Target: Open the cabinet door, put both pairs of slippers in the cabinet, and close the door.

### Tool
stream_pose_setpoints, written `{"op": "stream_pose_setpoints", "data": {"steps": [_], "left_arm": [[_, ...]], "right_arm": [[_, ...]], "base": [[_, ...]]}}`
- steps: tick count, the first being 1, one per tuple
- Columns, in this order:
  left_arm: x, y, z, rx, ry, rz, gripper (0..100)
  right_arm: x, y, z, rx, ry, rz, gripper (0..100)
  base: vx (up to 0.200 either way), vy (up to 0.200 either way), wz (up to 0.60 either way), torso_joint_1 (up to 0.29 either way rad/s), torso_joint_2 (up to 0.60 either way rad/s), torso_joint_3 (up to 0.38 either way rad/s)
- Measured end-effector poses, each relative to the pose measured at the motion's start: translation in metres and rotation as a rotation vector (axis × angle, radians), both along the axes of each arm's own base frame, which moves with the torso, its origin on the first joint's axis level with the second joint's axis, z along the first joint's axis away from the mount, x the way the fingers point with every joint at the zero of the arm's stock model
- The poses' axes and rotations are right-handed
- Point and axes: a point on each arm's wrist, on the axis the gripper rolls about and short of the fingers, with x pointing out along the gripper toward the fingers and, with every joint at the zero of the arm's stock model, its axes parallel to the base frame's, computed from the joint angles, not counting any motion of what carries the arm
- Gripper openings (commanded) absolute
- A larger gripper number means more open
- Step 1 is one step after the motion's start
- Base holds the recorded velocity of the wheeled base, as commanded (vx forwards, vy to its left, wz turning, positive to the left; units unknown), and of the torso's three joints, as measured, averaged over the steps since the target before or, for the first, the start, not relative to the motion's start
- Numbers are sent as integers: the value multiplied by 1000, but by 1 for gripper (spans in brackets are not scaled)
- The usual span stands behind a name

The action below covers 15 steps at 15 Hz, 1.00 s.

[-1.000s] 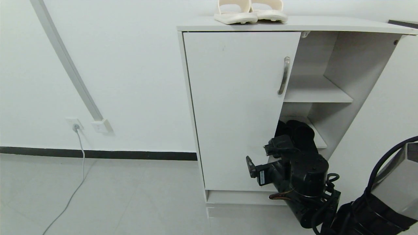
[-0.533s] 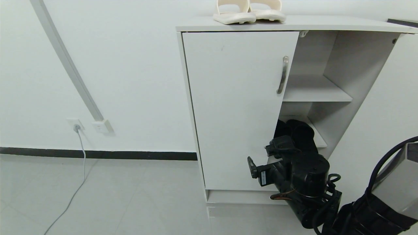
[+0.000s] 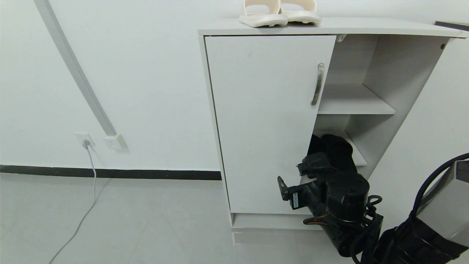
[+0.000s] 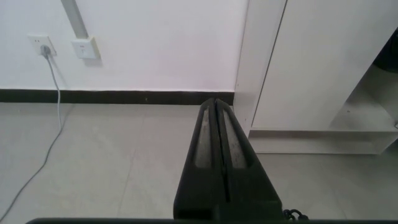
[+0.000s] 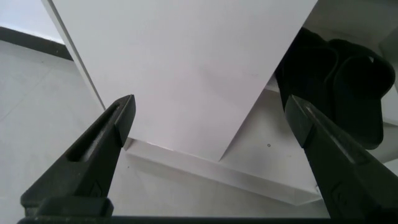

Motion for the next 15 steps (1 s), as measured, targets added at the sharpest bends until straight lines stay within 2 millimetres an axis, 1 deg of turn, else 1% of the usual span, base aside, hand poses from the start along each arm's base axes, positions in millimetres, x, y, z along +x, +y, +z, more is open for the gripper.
{"op": "stream_pose_setpoints", "data": {"steps": [2, 5, 8, 15], "left_arm": [[0, 0, 0, 0, 1, 0, 0], [0, 0, 0, 0, 2, 0, 0], [0, 0, 0, 0, -1, 1, 0], [0, 0, 0, 0, 0, 0, 0]], "right_arm": [[0, 0, 0, 0, 0, -1, 100], [0, 0, 0, 1, -1, 1, 100], [0, 1, 0, 4, -4, 3, 100], [0, 0, 0, 1, -1, -1, 100]], "base": [[0, 0, 0, 1, -92, -101], [0, 0, 0, 22, -196, -334], [0, 0, 0, 38, -539, -357], [0, 0, 0, 131, -469, -341]]}}
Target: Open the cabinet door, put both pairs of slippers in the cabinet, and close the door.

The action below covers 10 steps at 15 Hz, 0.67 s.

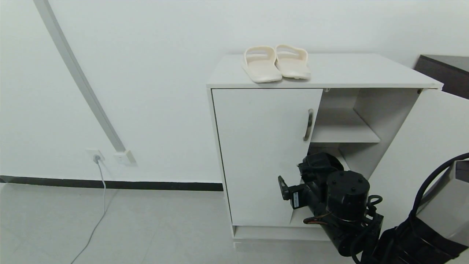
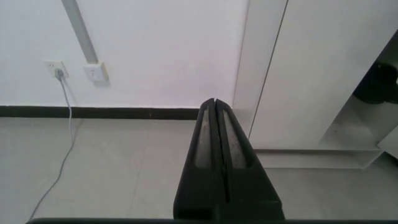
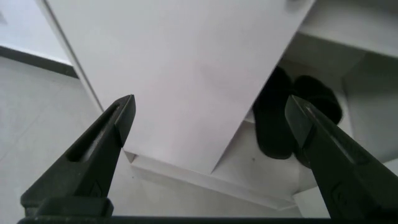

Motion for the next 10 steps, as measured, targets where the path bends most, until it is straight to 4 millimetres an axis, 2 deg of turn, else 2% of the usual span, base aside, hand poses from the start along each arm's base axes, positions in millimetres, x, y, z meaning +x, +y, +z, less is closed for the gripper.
{"op": "stream_pose_setpoints", "data": {"steps": [10], "left_arm": [[0, 0, 0, 2, 0, 0, 0]], "right_arm": [[-3, -1, 0, -3, -13, 7, 100]], "base": [[0, 0, 0, 184, -497, -313]]}}
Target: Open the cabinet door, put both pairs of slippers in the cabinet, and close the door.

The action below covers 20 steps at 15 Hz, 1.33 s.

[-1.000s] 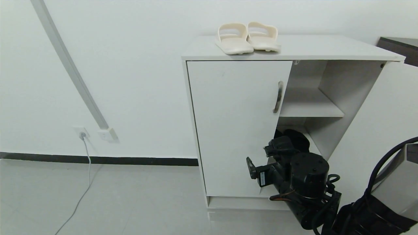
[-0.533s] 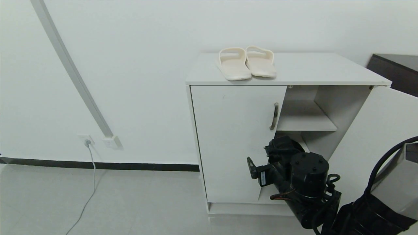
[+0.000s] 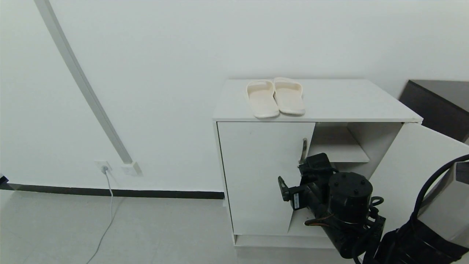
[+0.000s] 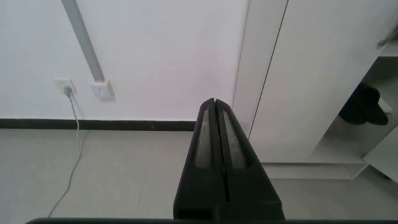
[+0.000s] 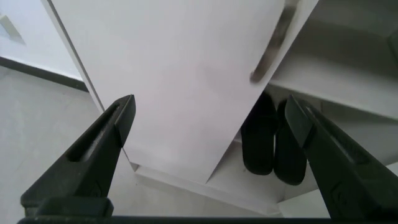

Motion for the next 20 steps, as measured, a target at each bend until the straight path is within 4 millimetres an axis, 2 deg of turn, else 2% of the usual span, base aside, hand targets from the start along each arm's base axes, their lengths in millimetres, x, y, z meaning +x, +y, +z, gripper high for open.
{"op": "stream_pose_setpoints", "data": {"steps": [11, 16, 20], "left_arm": [[0, 0, 0, 2, 0, 1, 0], [0, 0, 0, 2, 0, 0, 0], [0, 0, 0, 2, 0, 0, 0]], "right_arm": [[-5, -4, -3, -39, -5, 8, 100], [-15, 0, -5, -69, -2, 74, 100], [-20, 3, 3, -84, 39, 89, 100]], "base": [[0, 0, 0, 238, -550, -311], [0, 0, 0, 15, -35, -19], [0, 0, 0, 0, 0, 0]]}}
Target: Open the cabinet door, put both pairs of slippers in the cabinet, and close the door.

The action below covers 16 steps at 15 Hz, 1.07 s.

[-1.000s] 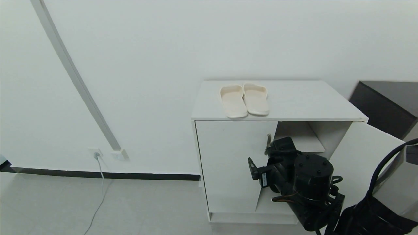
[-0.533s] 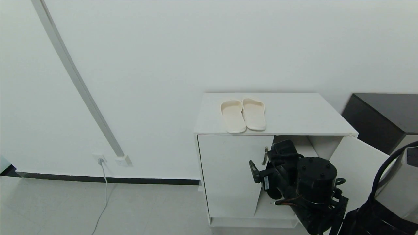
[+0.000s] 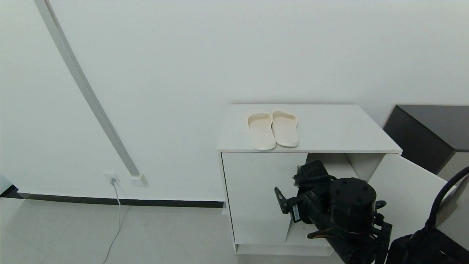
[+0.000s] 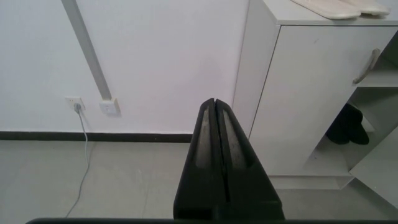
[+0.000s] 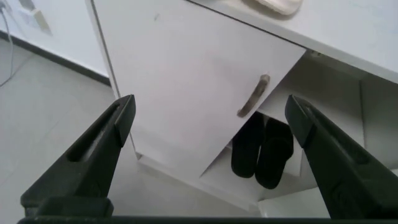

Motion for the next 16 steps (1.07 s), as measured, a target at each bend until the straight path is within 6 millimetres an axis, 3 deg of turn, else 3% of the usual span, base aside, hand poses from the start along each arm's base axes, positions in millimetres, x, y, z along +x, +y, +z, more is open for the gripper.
{"op": "stream_pose_setpoints", "data": {"steps": [5, 10, 12, 16], "left_arm": [[0, 0, 0, 0, 0, 0, 0], [0, 0, 0, 0, 0, 0, 0], [0, 0, 0, 0, 0, 0, 0], [0, 0, 0, 0, 0, 0, 0]], "right_arm": [[0, 7, 43, 69, 84, -5, 100], [25, 17, 99, 205, 38, -55, 100], [34, 16, 105, 215, 28, -76, 100], [42, 20, 95, 201, 42, -82, 100]], "base": [[0, 0, 0, 0, 0, 0], [0, 0, 0, 0, 0, 0], [0, 0, 0, 0, 0, 0], [50, 0, 0, 1, 1, 1]]}}
